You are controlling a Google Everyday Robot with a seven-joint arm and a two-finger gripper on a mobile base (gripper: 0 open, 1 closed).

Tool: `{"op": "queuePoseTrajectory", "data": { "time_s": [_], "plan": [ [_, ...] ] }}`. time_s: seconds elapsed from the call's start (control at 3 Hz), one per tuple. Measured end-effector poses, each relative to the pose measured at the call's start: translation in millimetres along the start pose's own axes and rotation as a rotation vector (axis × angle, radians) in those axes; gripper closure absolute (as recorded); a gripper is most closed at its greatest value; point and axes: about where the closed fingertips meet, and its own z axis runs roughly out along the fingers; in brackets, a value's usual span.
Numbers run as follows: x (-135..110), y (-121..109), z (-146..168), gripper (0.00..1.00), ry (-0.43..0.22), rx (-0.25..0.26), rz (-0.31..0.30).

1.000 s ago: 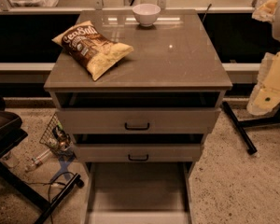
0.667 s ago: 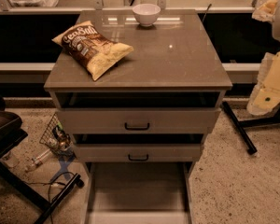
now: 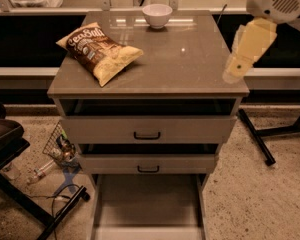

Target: Place brown chip bag into bottom drawer

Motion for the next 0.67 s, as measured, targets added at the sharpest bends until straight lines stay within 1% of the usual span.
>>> {"op": "queuePoseTrajectory", "data": {
  "time_s": [0.33, 0.67],
  "plan": [
    [-19.6, -33.3, 24.2, 0.0, -0.012, 0.01, 0.055],
    [-36.6, -57.1, 43.7, 0.0, -0.043, 0.017, 0.077]
  ]
}}
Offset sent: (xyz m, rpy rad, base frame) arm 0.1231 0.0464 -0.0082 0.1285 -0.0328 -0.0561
